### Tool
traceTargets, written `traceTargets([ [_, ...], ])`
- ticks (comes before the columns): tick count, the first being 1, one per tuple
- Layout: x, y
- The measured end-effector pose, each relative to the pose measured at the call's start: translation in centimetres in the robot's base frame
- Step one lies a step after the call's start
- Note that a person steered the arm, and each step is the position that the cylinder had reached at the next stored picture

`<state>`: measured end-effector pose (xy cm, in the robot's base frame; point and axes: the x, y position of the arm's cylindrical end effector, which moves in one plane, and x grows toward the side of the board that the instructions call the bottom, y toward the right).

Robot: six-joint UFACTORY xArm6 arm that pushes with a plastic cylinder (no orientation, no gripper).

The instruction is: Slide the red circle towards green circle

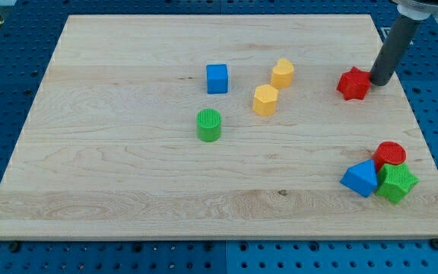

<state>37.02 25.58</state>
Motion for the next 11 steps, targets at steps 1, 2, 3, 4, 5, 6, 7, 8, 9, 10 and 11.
traceTargets([
  [1,0.1,-1.3],
  [2,0.1,-2.9],
  [3,0.1,-3.3],
  [4,0.1,-1.4],
  [5,2.0,2.0],
  [6,7.1,3.6],
  [7,12.3,3.3],
  [8,15.6,2.7],
  [9,17.2,2.2],
  [10,17.1,0.9],
  [11,16.0,-1.5],
])
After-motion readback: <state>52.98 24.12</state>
